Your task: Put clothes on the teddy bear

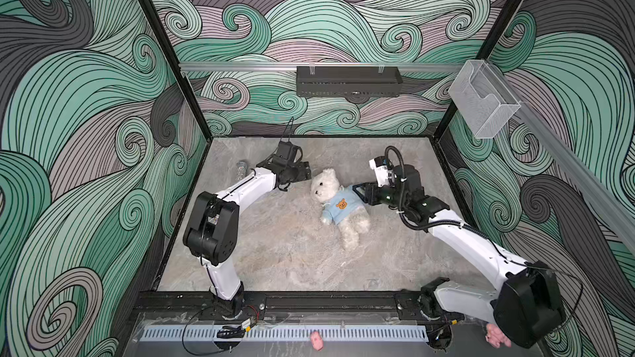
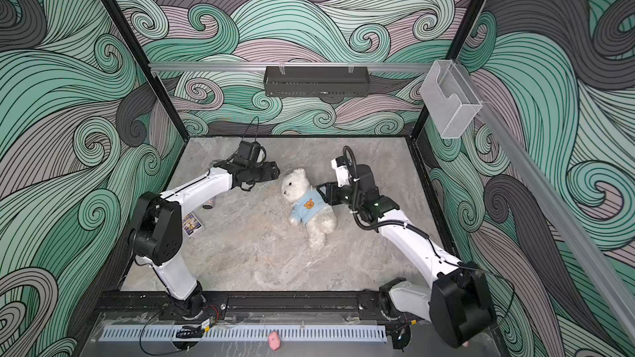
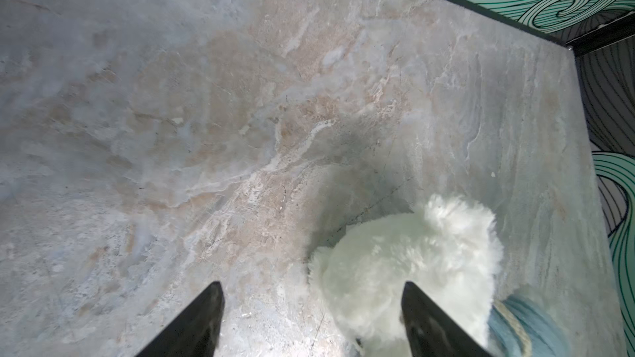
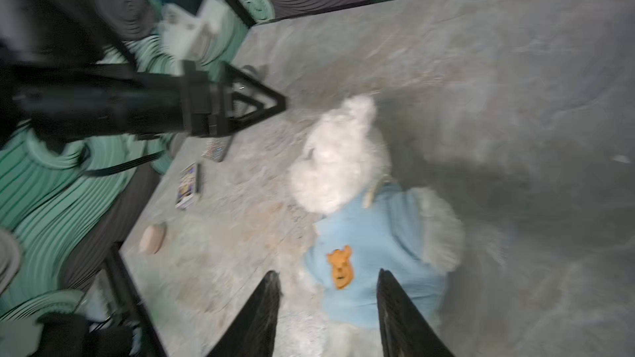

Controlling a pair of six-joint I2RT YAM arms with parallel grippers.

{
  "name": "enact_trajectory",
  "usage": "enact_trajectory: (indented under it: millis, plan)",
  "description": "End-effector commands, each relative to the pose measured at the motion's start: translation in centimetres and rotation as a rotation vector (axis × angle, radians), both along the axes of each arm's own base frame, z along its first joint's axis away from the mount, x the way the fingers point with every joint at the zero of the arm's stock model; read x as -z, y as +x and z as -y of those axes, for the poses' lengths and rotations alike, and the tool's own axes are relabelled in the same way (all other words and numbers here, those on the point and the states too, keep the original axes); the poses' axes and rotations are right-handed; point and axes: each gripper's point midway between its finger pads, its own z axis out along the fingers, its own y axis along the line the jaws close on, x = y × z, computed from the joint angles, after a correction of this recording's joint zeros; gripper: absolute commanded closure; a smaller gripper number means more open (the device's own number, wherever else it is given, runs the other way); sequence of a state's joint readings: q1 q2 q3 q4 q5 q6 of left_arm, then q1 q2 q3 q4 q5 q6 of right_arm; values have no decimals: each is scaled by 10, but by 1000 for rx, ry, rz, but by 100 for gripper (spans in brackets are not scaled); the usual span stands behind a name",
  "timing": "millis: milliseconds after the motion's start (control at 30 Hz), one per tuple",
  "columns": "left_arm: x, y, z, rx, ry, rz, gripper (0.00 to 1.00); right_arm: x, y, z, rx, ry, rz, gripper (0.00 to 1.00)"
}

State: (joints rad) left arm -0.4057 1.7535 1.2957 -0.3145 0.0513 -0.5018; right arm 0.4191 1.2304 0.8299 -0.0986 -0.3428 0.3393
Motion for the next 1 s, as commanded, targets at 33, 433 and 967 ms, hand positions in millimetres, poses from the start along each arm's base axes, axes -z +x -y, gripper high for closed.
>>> enact_trajectory:
  millis: [33, 433, 967]
  plan:
    - [-21, -14, -6, 5, -2, 38, 17, 68, -9, 17, 69, -115, -203, 57]
    - [-41, -109, 50, 288, -108, 150, 24, 96, -53, -17, -35, 12, -264, 57]
    - [22, -124, 141, 650, 215, 143, 34, 85, -11, 31, 116, 31, -266, 46]
